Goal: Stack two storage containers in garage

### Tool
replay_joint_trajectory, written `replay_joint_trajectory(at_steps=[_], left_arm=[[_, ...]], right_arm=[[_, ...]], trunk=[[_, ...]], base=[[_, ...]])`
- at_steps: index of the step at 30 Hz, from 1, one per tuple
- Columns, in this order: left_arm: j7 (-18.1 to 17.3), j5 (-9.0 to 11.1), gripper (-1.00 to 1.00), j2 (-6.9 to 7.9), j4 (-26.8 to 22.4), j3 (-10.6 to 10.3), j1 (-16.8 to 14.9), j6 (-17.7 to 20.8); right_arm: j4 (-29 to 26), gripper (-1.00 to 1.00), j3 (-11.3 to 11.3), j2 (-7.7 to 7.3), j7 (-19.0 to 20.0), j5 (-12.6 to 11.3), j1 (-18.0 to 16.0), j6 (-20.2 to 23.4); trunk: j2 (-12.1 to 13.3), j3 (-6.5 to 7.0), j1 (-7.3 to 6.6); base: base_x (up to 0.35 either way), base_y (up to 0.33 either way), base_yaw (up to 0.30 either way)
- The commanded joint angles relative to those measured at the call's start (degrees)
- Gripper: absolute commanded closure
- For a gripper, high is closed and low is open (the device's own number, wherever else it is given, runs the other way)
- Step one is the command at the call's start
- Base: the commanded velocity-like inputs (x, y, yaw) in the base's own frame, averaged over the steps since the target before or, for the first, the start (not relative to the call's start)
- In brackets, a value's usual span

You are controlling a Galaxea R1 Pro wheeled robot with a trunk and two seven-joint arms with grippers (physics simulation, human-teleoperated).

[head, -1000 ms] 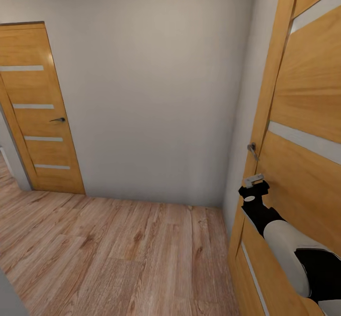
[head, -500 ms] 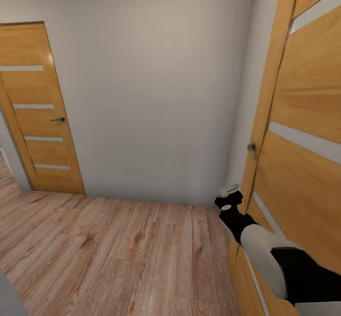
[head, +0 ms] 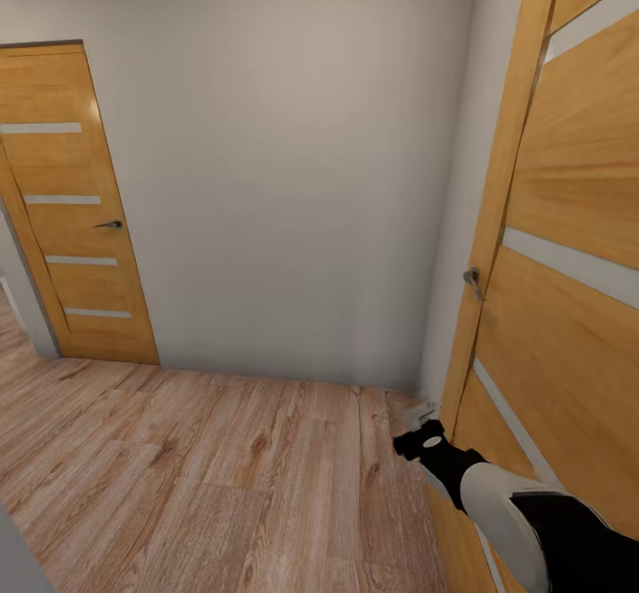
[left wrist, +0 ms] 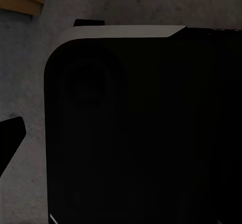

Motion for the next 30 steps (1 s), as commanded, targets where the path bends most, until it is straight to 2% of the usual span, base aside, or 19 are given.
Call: replay_joint_trajectory(at_steps=[1, 4, 5, 6, 7, 8, 11, 13, 17, 23, 30], left_arm=[[0.0, 0.3, -1.0, -0.01, 0.0, 0.0, 0.0, -0.1], [0.0, 0.3, -1.0, -0.01, 0.0, 0.0, 0.0, -0.1], [0.0, 0.3, -1.0, -0.01, 0.0, 0.0, 0.0, -0.1], [0.0, 0.3, -1.0, -0.01, 0.0, 0.0, 0.0, -0.1], [0.0, 0.3, -1.0, -0.01, 0.0, 0.0, 0.0, -0.1], [0.0, 0.3, -1.0, -0.01, 0.0, 0.0, 0.0, -0.1], [0.0, 0.3, -1.0, -0.01, 0.0, 0.1, 0.0, -0.1], [0.0, 0.3, -1.0, -0.01, 0.0, 0.1, 0.0, -0.1], [0.0, 0.3, -1.0, -0.01, 0.0, 0.1, 0.0, -0.1], [0.0, 0.3, -1.0, -0.04, 0.0, 0.1, 0.0, -0.1], [-0.1, 0.3, -1.0, -0.09, -0.1, 0.2, 0.0, -0.1]], right_arm=[[0.2, -1.0, 0.1, -0.42, 0.1, 0.4, 1.4, 0.0], [0.3, -1.0, 0.1, -1.9, 1.2, 0.4, 8.2, -0.1], [0.3, -1.0, 0.1, -2.11, 1.3, 0.4, 9.6, -0.3], [0.3, -1.0, 0.1, -2.5, 1.6, 0.5, 12.4, -0.5], [0.3, -1.0, 0.1, -3.02, 2.0, 0.5, 19.2, -1.0], [0.3, -1.0, 0.1, -3.09, 2.0, 0.5, 20.8, -1.2], [0.3, -1.0, 0.1, -3.31, 1.7, 0.5, 29.2, -2.2], [0.3, -1.0, 0.1, -3.33, 1.6, 0.5, 31.5, -2.4], [0.3, -1.0, 0.2, -3.3, 1.5, 0.5, 39.3, -3.0], [0.3, -1.0, 0.1, -3.27, 1.9, 0.4, 43.0, -6.2], [0.4, -1.0, 0.1, -2.89, 2.1, 0.4, 44.1, -7.3]], trunk=[[0.0, -0.05, 0.0], [0.0, -0.05, 0.0], [0.0, -0.05, 0.0], [0.0, -0.05, 0.0], [0.0, -0.05, 0.0], [0.0, -0.05, 0.0], [0.0, -0.05, 0.0], [0.0, -0.05, 0.0], [0.0, -0.05, 0.0], [0.0, -0.05, 0.0], [0.0, -0.05, 0.0]], base=[[0.0, 0.0, 0.0], [0.0, 0.0, 0.0], [0.0, 0.0, 0.0], [0.0, 0.0, 0.0], [0.0, 0.0, 0.0], [0.0, 0.0, 0.0], [0.0, 0.0, 0.0], [0.0, 0.0, 0.0], [0.0, 0.0, 0.0], [0.0, 0.0, 0.0], [0.0, 0.0, 0.0]])
